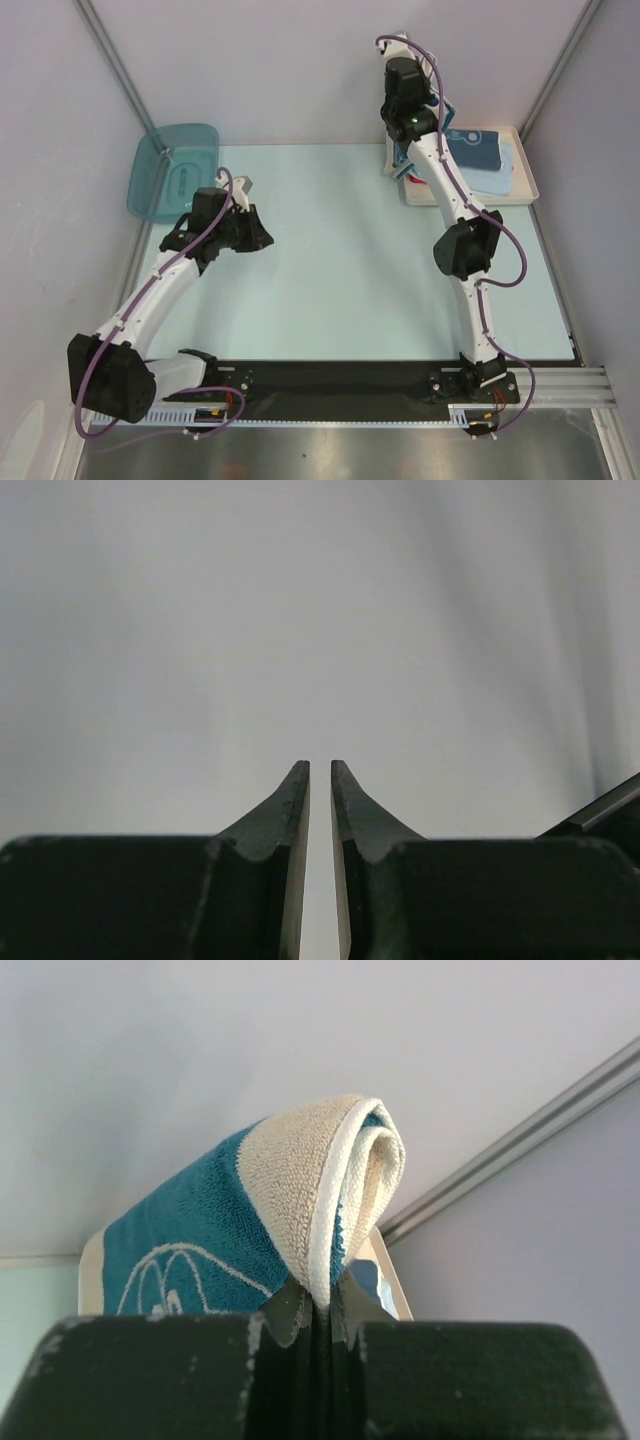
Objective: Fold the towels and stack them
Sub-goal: Neatly place the folded towel into the bin
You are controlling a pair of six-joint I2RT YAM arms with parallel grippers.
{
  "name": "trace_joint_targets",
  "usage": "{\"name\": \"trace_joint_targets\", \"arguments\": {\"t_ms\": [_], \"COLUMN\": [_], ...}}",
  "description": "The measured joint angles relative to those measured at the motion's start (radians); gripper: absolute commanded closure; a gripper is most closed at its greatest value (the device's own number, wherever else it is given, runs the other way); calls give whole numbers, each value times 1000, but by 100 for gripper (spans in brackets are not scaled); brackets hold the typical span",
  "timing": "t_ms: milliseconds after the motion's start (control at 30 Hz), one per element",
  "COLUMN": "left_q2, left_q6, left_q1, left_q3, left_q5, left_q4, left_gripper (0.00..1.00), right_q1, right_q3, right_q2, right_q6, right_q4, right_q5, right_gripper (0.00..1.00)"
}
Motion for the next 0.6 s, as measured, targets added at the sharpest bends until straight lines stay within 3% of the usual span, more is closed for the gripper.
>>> {"name": "trace_joint_targets", "arguments": {"t_ms": [600], "left_q2": [15], "left_q6": [0], "left_q1": [0], "left_q3": [-11], "left_q5": [20], "left_q4": [7], "left_gripper": [82], "right_q1": [-17], "right_q3": [39], "right_q2": [-37], "right_q6": [35], "right_q4": [23], "right_q5": [-72], "right_gripper": [100]}}
